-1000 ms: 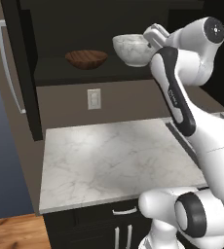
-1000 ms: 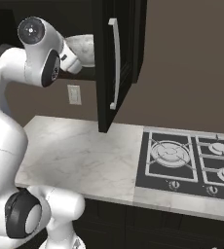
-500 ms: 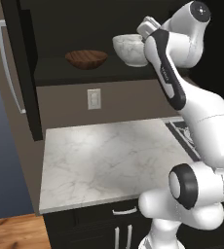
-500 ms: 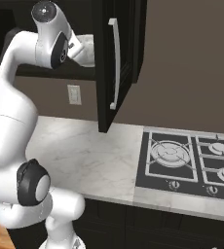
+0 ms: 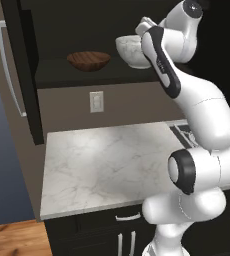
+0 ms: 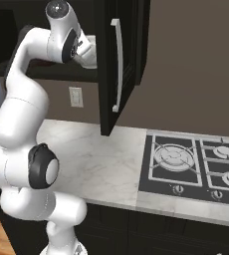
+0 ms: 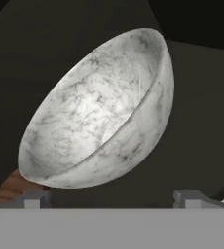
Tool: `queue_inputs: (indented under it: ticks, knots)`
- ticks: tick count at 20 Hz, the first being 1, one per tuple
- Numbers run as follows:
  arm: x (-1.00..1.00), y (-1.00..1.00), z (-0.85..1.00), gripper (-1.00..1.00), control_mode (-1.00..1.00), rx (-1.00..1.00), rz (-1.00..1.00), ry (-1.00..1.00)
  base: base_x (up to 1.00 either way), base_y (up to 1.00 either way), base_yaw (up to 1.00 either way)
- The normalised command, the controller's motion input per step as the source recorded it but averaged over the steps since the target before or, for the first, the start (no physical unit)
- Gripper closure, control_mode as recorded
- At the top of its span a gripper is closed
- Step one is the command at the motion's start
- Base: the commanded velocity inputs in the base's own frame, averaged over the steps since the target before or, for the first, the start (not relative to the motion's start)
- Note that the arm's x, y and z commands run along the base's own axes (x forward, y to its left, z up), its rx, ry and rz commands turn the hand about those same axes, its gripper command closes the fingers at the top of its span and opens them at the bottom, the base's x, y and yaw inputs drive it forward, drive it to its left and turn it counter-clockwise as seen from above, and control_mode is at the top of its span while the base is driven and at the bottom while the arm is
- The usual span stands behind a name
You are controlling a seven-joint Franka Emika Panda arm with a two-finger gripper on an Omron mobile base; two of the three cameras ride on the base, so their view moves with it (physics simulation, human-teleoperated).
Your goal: Take the smaller bowl and place it next to the appetizer plate on the dining counter , and place the larger bowl next to the plate with cooked food.
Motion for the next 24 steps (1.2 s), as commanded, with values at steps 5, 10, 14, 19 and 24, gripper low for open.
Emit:
queue_inputs:
  ticks: [5, 10, 14, 19, 24]
  knots:
    - [0.52, 0.0, -0.04, -1.0, -1.0, 0.0, 0.0, 0.05, 0.0, 0.0, 0.0]
    - [0.46, 0.0, -0.11, -1.0, -1.0, 0.0, 0.0, 0.06, 0.0, 0.0, 0.0]
    - [0.45, 0.0, -0.09, -1.0, -1.0, 0.0, 0.0, 0.05, 0.0, 0.0, 0.0]
    - [0.29, 0.01, -0.11, 1.0, -1.0, 0.0, -0.01, 0.07, 0.0, 0.0, 0.0]
    - [0.2, 0.06, -0.2, 1.0, -1.0, -0.01, -0.06, 0.04, 0.0, 0.0, 0.0]
